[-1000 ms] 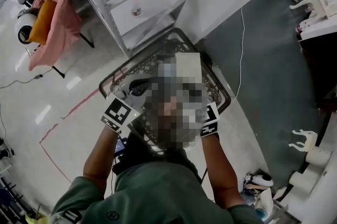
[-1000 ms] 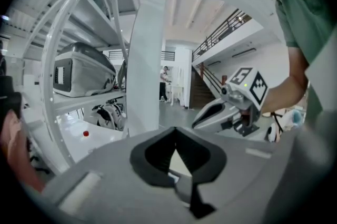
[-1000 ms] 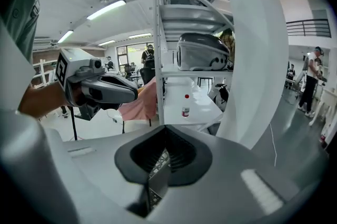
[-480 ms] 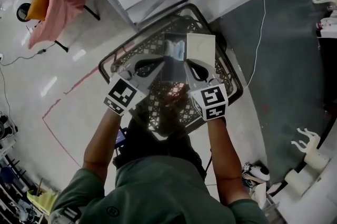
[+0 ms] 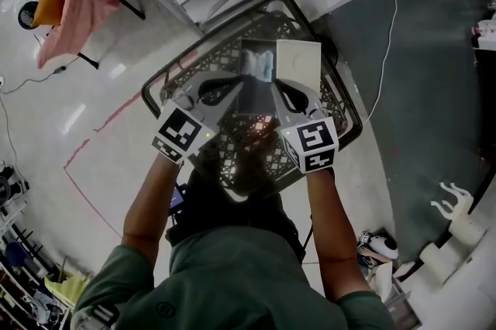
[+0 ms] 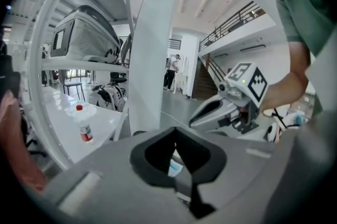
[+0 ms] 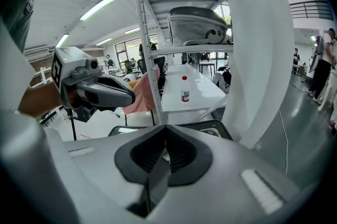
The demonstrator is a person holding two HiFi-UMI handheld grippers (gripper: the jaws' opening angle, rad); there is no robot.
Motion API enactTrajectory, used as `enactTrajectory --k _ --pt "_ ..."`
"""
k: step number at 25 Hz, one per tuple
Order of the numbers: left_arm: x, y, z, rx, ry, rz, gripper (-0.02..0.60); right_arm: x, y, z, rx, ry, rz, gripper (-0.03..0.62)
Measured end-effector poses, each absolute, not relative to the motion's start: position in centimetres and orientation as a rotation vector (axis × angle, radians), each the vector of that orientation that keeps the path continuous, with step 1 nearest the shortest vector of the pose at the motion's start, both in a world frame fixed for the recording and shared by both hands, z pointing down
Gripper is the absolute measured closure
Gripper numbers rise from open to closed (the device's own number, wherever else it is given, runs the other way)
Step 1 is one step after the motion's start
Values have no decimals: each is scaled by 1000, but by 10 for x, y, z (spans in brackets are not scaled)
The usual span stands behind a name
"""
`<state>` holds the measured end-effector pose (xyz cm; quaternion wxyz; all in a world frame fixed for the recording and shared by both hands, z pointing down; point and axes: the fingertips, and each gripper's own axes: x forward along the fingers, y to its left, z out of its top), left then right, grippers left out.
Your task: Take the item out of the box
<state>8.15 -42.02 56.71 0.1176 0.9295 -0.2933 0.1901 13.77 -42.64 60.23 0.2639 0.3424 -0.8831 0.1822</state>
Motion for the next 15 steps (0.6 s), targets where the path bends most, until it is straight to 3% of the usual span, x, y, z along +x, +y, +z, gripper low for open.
enactTrajectory --k 15 --pt "79 -432 617 2668 -838 616 578 132 -447 655 896 -2353 532 568"
